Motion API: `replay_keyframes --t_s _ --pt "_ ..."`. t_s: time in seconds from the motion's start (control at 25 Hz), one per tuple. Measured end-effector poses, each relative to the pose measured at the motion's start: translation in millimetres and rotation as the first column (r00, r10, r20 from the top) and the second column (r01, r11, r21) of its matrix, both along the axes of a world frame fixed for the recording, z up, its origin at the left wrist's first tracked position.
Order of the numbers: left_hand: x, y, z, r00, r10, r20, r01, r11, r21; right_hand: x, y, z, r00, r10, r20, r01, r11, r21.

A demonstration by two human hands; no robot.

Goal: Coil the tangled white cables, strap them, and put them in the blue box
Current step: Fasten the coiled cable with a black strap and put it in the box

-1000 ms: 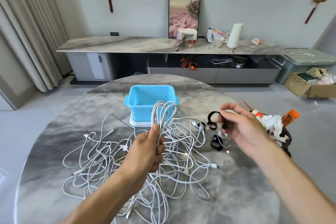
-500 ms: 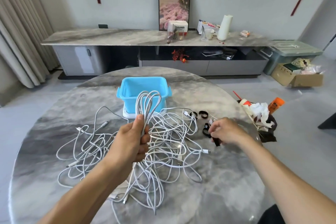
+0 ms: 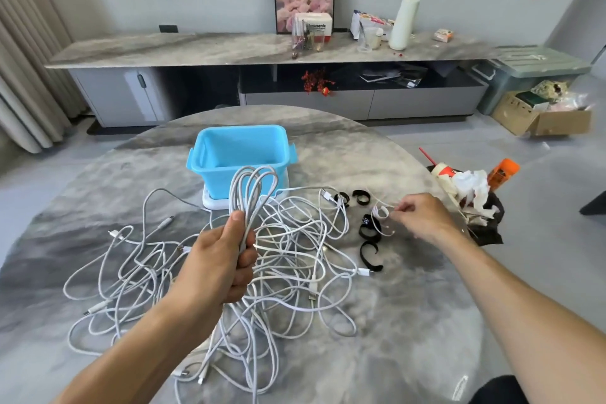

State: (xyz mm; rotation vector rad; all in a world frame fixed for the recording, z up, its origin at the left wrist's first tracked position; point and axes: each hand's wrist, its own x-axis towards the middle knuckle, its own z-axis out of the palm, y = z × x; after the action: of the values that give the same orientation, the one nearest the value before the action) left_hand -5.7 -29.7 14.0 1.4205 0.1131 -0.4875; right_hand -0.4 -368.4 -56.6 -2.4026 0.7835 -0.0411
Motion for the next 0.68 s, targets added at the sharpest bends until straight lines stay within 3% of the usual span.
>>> replay_keyframes --t_s 0.12,0.28,0.48,0.68 --pt "-0.1 -6.4 -1.0 1.0 -0.015 -0.008 0.015 1.0 0.007 5.5 5.9 -4.2 0.962 0.234 -0.144 -0.245 0.967 -0.068" --pt "-0.9 -6.8 -0.6 1.0 -0.023 -0.004 0.023 1.0 0.005 2.4 5.3 -11.4 0.939 0.249 -0.238 -0.305 0.922 -0.237" --pt "1.3 2.3 2.8 1.0 -0.003 0.011 0.004 0.999 -0.045 -7.7 7.4 37.5 0.964 0.242 -0.114 -0.249 0.967 -0.052" --pt "-4.8 7.3 16.1 1.0 0.002 0.029 0.0 0.998 -0.069 -29.0 31.3 99.2 0.954 0.278 0.115 -0.276 0.961 -0.037"
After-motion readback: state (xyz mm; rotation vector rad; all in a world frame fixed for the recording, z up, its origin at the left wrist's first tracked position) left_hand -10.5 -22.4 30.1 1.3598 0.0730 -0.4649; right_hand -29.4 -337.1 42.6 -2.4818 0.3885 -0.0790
